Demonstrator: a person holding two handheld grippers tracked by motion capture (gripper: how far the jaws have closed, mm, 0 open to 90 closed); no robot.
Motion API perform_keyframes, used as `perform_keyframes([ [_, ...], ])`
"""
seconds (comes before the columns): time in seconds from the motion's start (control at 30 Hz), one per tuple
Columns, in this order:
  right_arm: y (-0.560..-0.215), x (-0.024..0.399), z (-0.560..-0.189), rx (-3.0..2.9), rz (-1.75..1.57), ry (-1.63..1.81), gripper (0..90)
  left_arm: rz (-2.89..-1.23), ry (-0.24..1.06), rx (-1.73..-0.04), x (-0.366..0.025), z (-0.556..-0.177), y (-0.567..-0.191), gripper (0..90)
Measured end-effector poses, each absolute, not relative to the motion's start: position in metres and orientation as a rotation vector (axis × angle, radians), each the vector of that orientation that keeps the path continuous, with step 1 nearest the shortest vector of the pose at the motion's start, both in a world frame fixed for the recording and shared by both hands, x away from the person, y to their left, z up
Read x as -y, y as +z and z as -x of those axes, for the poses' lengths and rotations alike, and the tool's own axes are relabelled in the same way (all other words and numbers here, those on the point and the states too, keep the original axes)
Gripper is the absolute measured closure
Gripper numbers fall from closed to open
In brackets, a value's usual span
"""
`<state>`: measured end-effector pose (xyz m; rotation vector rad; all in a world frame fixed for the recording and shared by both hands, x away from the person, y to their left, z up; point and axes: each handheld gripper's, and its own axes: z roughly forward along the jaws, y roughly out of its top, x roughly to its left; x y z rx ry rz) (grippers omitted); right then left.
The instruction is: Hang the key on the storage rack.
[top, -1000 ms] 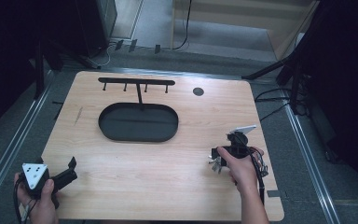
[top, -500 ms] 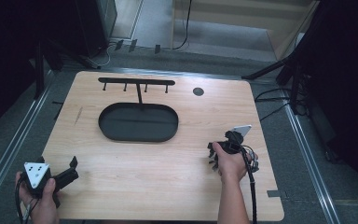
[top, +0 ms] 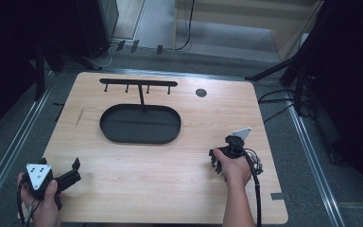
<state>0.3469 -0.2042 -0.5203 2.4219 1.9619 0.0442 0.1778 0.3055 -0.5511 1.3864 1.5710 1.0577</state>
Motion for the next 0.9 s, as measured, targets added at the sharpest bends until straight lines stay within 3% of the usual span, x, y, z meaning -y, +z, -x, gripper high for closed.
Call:
perform_keyframes([
  [0.1,-0.517,0.207,-0.345,-2.023,-2.409,0.017,8.2,-1.391,1.060,-1.569,-0.305,-0.178,-0.551,0.0],
  [0.17,-0.513,0.210,-0.344,-2.039,-2.396,0.024,20.2,-1.391,1.059,-1.569,-0.305,-0.178,-0.551,0.0],
  [0.2,-0.511,0.211,-0.343,-2.055,-2.383,0.028,30.6,-1.392,1.058,-1.569,-0.305,-0.178,-0.551,0.0],
  [0.23,-0.511,0.211,-0.343,-2.055,-2.383,0.028,30.6,-1.392,1.058,-1.569,-0.305,-0.178,-0.551,0.0],
  [0.27,-0.506,0.215,-0.342,-2.089,-2.374,0.033,46.3,-1.391,1.060,-1.568,-0.305,-0.178,-0.551,0.0],
  [0.33,-0.506,0.216,-0.341,-2.106,-2.372,0.027,48.6,-1.390,1.053,-1.569,-0.305,-0.178,-0.551,0.0],
  [0.4,-0.504,0.221,-0.339,-2.163,-2.338,0.058,69.0,-1.397,1.050,-1.564,-0.304,-0.178,-0.551,0.0],
  [0.43,-0.504,0.221,-0.339,-2.163,-2.338,0.058,69.0,-1.397,1.050,-1.564,-0.304,-0.178,-0.551,0.0],
  [0.47,-0.504,0.223,-0.338,-2.251,-2.278,0.108,80.7,-1.398,1.052,-1.564,-0.304,-0.178,-0.551,0.0],
  [0.63,-0.504,0.221,-0.334,-2.536,-1.910,0.128,80.8,-1.393,1.042,-1.565,-0.305,-0.178,-0.551,0.0],
  [0.73,-0.501,0.226,-0.336,-2.485,-1.964,0.115,60.8,-1.400,1.045,-1.565,-0.304,-0.178,-0.551,0.0],
  [0.8,-0.500,0.229,-0.337,-2.446,-2.043,0.150,55.6,-1.400,1.045,-1.565,-0.304,-0.178,-0.551,0.0],
  [0.9,-0.493,0.236,-0.340,-2.264,-2.268,0.264,37.9,-1.400,1.044,-1.565,-0.304,-0.178,-0.551,0.0],
])
